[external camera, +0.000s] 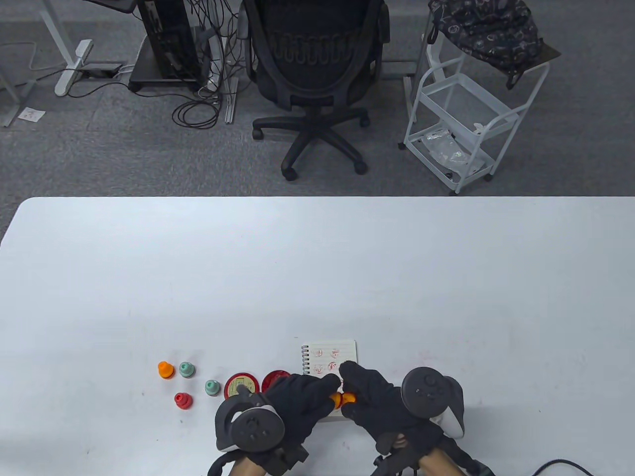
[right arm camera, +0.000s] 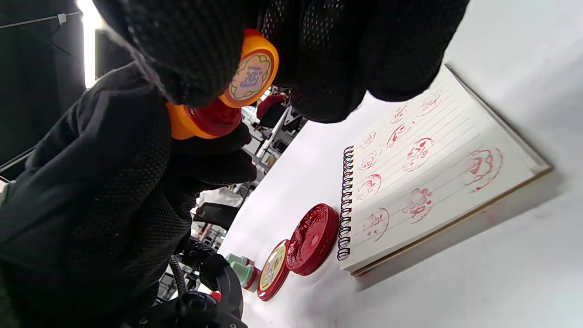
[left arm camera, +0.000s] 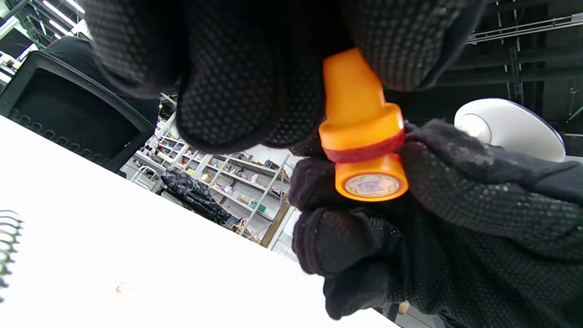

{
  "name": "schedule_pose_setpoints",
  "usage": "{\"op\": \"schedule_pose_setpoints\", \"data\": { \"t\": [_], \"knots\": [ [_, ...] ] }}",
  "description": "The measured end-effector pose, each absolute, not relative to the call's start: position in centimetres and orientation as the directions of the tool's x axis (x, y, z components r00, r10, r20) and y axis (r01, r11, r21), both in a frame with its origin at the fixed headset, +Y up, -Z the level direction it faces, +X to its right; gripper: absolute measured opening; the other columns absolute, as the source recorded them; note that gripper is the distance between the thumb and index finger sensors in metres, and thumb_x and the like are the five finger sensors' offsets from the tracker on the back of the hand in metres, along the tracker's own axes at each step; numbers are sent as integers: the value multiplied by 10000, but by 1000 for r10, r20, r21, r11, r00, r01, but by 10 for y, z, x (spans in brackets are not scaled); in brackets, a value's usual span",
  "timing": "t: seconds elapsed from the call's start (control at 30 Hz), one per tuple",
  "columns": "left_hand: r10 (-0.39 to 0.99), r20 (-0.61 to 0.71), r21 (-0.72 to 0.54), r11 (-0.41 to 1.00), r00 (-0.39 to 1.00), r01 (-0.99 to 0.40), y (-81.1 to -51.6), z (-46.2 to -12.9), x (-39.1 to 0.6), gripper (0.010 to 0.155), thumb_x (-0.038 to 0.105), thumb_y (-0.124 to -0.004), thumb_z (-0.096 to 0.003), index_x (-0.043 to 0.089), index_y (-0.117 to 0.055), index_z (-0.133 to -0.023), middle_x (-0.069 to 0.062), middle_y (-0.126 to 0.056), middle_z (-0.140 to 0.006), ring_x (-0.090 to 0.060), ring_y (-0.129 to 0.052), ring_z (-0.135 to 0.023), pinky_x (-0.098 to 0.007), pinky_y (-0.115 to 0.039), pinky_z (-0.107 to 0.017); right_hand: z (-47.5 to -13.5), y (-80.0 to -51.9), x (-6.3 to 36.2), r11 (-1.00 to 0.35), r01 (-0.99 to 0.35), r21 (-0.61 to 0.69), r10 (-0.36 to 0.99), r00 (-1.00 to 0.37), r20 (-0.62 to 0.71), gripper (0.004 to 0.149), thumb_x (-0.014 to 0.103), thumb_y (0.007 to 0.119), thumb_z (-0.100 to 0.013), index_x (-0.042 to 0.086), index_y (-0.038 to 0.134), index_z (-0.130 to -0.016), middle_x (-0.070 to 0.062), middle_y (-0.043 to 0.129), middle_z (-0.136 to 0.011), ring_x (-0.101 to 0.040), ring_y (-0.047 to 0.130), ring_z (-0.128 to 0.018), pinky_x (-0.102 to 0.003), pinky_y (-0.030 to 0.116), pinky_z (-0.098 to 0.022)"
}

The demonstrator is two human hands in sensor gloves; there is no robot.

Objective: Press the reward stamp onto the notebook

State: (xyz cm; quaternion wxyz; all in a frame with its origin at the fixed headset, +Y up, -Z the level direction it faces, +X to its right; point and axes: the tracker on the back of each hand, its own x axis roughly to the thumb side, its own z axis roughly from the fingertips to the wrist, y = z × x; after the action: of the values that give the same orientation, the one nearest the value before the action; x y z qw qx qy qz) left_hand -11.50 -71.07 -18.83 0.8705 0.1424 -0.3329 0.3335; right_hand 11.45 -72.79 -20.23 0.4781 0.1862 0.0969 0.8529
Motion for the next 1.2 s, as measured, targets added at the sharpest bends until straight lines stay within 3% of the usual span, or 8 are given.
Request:
{"op": "schedule_pose_setpoints", "data": {
  "t": [0.4, 0.7, 1.2],
  "knots": [
    [497, 680, 11, 729, 539, -685, -711, -188, -112, 477, 341, -831, -470, 123, -915, -886, -92, -1006, -728, -290, -1022, -526, -511, -823, -501, -202, -728, 119, -391, -855, 339, 918, -337, 210, 708, 325, 844, -389, 184, 521, -1003, -76, 679, -935, -267, 920, -745, -435, 824, -563],
    [526, 676, 13, 691, 516, -722, -711, -189, -113, 478, 339, -831, -472, 120, -912, -890, -94, -1003, -732, -292, -1020, -529, -512, -821, -503, -202, -731, 115, -383, -844, 376, 923, -335, 189, 711, 329, 845, -389, 188, 518, -1005, -73, 673, -935, -256, 916, -735, -433, 816, -566],
    [561, 671, 33, 630, 484, -776, -713, -187, -110, 475, 341, -838, -466, 116, -920, -876, -90, -1010, -719, -284, -1029, -517, -505, -833, -495, -203, -734, 116, -241, -875, 419, 970, -232, 72, 719, 329, 845, -392, 176, 506, -1007, -80, 669, -930, -251, 941, -725, -408, 847, -549]
  ]
}}
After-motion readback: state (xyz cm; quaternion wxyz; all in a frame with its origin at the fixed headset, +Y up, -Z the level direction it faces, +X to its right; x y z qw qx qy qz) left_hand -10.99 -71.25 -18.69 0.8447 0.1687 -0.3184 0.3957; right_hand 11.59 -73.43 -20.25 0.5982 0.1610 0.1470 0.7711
